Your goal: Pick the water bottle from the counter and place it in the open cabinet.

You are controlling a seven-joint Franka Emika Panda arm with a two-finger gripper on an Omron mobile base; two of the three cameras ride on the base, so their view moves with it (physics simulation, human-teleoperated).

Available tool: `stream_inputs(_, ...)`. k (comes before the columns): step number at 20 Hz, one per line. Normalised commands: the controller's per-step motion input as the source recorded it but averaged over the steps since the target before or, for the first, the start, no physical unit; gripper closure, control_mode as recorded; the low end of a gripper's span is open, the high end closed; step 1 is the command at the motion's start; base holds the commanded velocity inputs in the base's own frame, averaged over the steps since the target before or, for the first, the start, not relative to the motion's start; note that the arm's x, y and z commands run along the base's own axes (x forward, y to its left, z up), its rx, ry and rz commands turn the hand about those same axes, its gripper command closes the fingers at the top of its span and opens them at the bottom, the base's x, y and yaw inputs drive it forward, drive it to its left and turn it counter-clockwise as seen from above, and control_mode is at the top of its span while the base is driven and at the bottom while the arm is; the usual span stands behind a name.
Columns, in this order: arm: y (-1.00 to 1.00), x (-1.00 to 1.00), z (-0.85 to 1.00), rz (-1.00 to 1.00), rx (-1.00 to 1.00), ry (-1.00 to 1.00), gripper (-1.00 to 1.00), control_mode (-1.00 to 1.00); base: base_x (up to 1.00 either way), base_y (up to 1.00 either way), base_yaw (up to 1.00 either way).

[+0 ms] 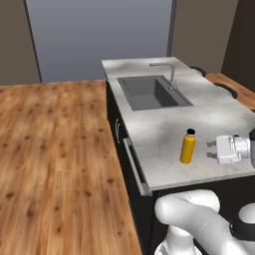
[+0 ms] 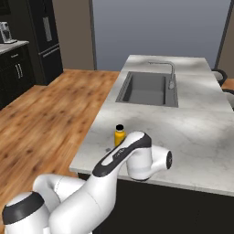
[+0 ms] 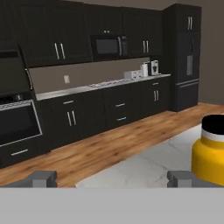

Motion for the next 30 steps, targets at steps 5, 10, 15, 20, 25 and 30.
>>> stream_inputs(5,-0.1,0.21,-0.08,0.0,0.0,0.0,-1.0,-1.0,0.0,0.0,0.0)
stream_inputs(10,-0.01,0.24,-0.13,-0.01,0.0,0.0,-1.0,-1.0,0.0,0.0,0.0)
stream_inputs(15,0.0,0.23,-0.16,-0.01,0.0,0.01,-1.0,-1.0,0.0,0.0,0.0)
stream_inputs(20,0.0,0.23,-0.18,-0.02,0.0,0.0,-1.0,-1.0,0.0,0.0,0.0)
stream_inputs(25,-0.01,0.21,-0.19,-0.03,0.0,0.0,-1.0,-1.0,0.0,0.0,0.0)
stream_inputs(30,-0.02,0.2,-0.19,-0.02,0.0,0.0,-1.0,-1.0,0.0,0.0,0.0)
